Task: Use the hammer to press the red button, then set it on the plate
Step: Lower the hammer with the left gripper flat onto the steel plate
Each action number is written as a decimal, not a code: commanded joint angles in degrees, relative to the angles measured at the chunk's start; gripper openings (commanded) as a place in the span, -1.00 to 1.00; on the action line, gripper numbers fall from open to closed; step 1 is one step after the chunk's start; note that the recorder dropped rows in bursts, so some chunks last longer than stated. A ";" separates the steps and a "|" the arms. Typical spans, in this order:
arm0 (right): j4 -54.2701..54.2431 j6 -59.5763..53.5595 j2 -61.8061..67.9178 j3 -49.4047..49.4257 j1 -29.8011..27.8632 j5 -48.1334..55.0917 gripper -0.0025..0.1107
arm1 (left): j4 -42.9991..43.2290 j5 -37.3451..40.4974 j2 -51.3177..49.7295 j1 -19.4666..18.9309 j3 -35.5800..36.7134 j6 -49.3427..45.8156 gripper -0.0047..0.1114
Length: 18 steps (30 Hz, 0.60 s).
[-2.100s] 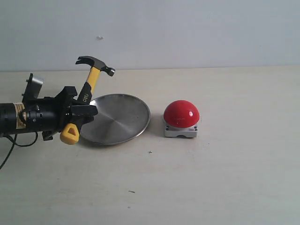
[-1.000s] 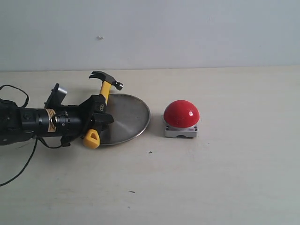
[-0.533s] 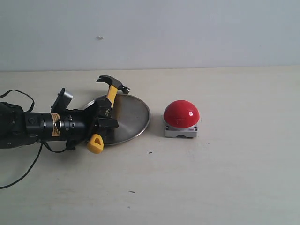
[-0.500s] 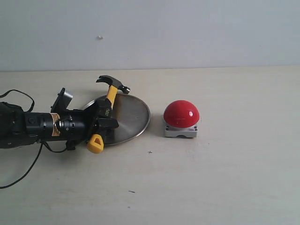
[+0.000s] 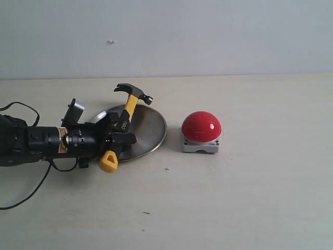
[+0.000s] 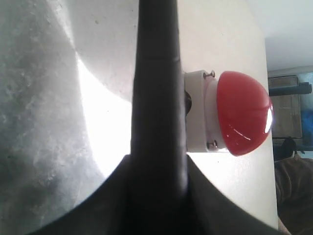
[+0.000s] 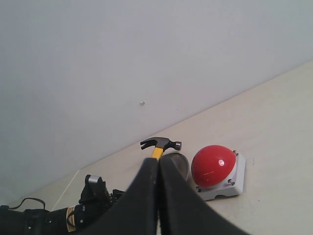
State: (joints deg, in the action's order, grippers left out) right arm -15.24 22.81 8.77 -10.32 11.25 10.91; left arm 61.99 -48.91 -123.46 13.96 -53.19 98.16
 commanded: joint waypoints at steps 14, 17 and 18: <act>0.15 -0.25 -0.15 0.31 0.11 -0.70 -0.96 | 2.16 -2.25 0.89 -0.83 -0.30 3.63 -0.15; 0.15 -0.25 -0.15 0.31 0.11 -0.70 -0.96 | 3.61 -2.25 0.89 -1.09 -0.30 4.58 -0.15; 0.15 -0.25 -0.15 0.31 0.11 -0.70 -0.96 | 3.86 -2.25 0.89 -1.28 -0.30 5.03 -0.15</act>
State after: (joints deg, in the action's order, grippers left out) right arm -15.24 22.81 8.77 -10.32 11.25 10.91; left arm 64.70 -50.02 -123.36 13.15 -53.19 101.93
